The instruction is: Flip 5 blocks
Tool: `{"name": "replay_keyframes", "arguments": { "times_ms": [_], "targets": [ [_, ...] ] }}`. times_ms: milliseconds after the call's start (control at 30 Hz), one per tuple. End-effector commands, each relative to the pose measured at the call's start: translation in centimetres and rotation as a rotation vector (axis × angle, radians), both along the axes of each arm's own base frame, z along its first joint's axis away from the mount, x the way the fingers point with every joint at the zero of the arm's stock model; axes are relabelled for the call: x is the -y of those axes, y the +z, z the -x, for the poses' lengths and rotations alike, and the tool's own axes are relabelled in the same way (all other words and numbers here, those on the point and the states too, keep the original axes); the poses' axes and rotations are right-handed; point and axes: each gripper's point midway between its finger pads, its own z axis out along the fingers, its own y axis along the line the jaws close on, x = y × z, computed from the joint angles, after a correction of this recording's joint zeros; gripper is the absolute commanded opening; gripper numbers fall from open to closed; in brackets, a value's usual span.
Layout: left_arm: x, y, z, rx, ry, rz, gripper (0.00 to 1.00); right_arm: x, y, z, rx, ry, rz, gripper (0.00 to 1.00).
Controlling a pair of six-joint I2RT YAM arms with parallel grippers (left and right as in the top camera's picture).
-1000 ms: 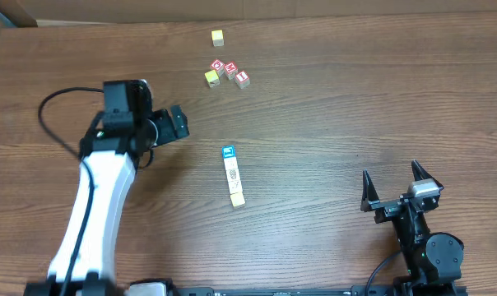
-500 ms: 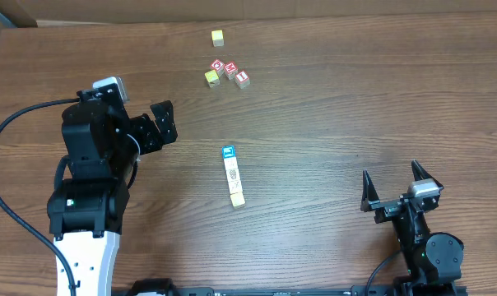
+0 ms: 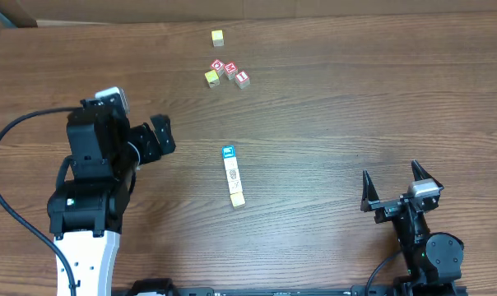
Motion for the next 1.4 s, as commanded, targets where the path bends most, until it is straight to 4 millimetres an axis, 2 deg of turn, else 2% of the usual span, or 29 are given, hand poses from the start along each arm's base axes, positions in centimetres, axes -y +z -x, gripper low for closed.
{"name": "replay_keyframes", "arguments": {
  "times_ms": [0,267,433,533,633,733,833,900,1000,1133,1233,1367],
  "targets": [
    [-0.1,0.4,1.7,-0.019,-0.007,-0.025,1.00,0.2,-0.2,0.0,0.003,-0.011,0.004,1.00],
    [0.2,-3.2,8.1,-0.228,-0.010,-0.016,1.00,0.2,-0.2,0.0,0.003,-0.011,0.004,1.00],
    [0.3,-4.6,9.8,-0.237,-0.011,-0.013,1.00,0.2,-0.2,0.0,0.003,-0.011,0.004,1.00],
    [0.3,-4.5,9.2,-0.158,-0.010,-0.016,1.00,0.2,-0.2,0.0,0.003,-0.011,0.004,1.00],
    [0.8,-3.3,7.7,-0.021,-0.030,0.002,1.00,0.2,-0.2,0.0,0.003,-0.011,0.004,1.00],
    [1.8,-0.9,5.9,0.175,-0.083,0.031,1.00,0.2,-0.2,0.0,0.003,-0.011,0.004,1.00],
    [3.0,3.1,4.3,0.444,-0.148,0.044,1.00,0.2,-0.2,0.0,0.003,-0.011,0.004,1.00],
    [3.7,5.8,4.0,0.617,-0.193,0.041,1.00,0.2,-0.2,0.0,0.003,-0.011,0.004,1.00],
    [4.5,9.4,4.5,0.852,-0.249,0.024,1.00,0.2,-0.2,0.0,0.003,-0.011,0.004,1.00],
    [4.8,12.0,6.5,1.071,-0.267,0.006,1.00,0.2,-0.2,0.0,0.003,-0.011,0.004,1.00],
    [4.7,12.5,7.8,1.169,-0.268,-0.010,1.00,0.2,-0.2,0.0,0.003,-0.011,0.004,1.00],
    [4.4,11.8,8.8,1.224,-0.248,-0.023,1.00,0.2,-0.2,0.0,0.003,-0.011,0.004,1.00]
  ]
}}
